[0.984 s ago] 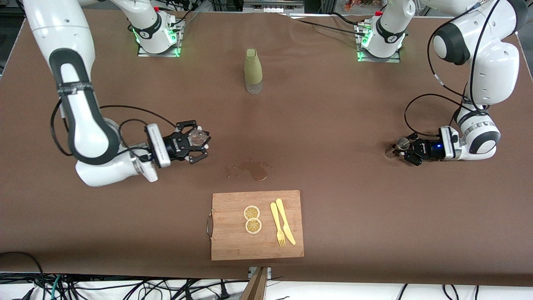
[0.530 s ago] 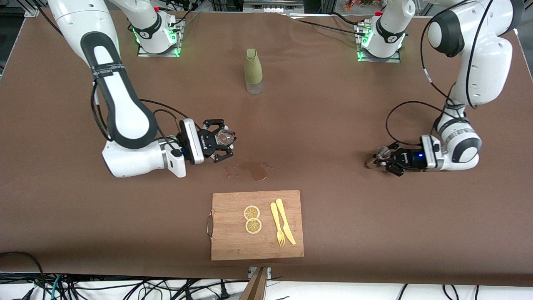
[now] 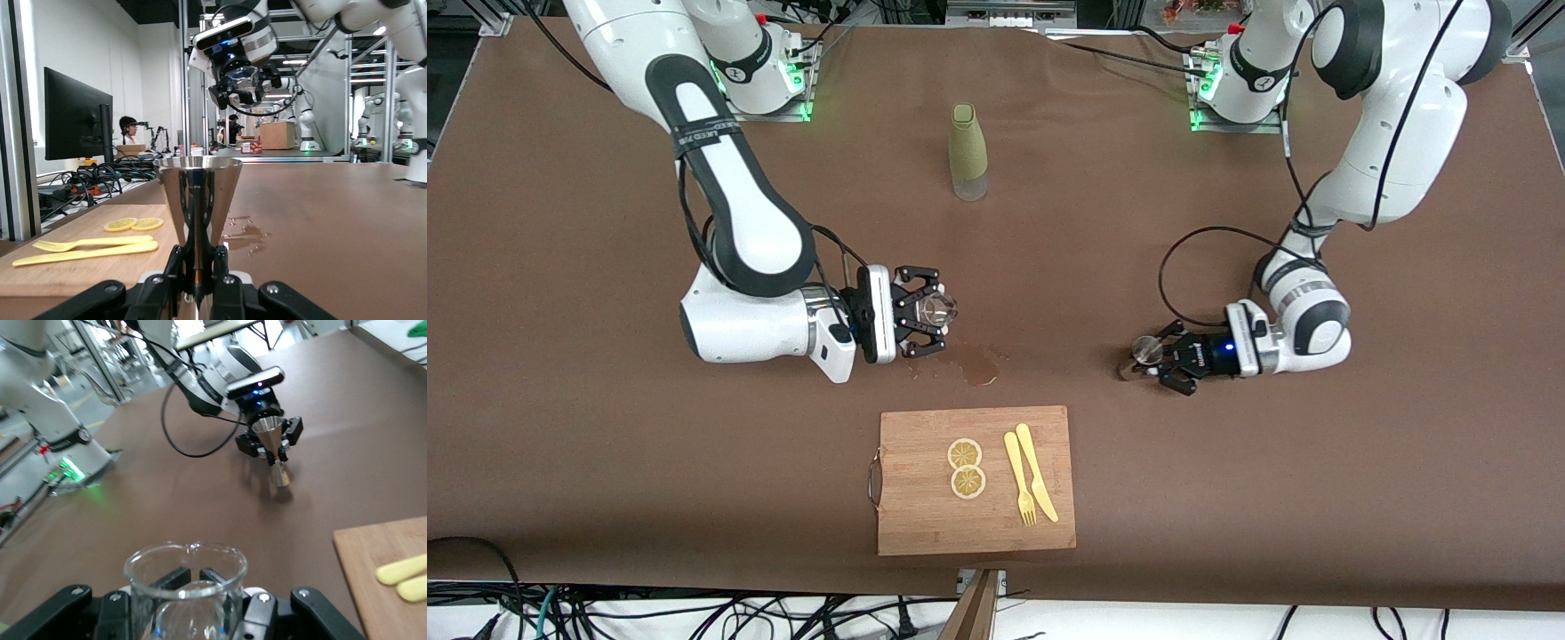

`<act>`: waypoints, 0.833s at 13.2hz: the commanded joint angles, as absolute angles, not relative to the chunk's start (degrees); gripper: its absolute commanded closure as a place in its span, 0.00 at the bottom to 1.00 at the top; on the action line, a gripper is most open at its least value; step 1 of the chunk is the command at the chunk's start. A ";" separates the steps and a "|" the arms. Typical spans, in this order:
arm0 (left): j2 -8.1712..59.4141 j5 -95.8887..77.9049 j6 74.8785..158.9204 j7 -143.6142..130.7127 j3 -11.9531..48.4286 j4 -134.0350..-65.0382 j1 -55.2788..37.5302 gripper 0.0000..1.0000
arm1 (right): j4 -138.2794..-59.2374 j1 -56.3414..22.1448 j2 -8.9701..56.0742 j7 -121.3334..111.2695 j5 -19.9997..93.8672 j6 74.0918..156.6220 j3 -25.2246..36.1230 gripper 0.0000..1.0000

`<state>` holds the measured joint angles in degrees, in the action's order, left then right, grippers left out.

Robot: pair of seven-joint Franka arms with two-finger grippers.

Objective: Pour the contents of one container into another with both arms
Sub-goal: 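Lift the beaker and jigger, bringing both grippers together above the table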

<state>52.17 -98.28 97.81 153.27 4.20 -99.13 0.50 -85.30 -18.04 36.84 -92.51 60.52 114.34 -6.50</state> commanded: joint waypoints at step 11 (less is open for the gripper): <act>49.83 -113.55 122.42 157.41 19.95 -98.35 -6.67 1.00 | -85.25 -24.87 33.14 -77.36 44.40 126.21 -6.42 1.00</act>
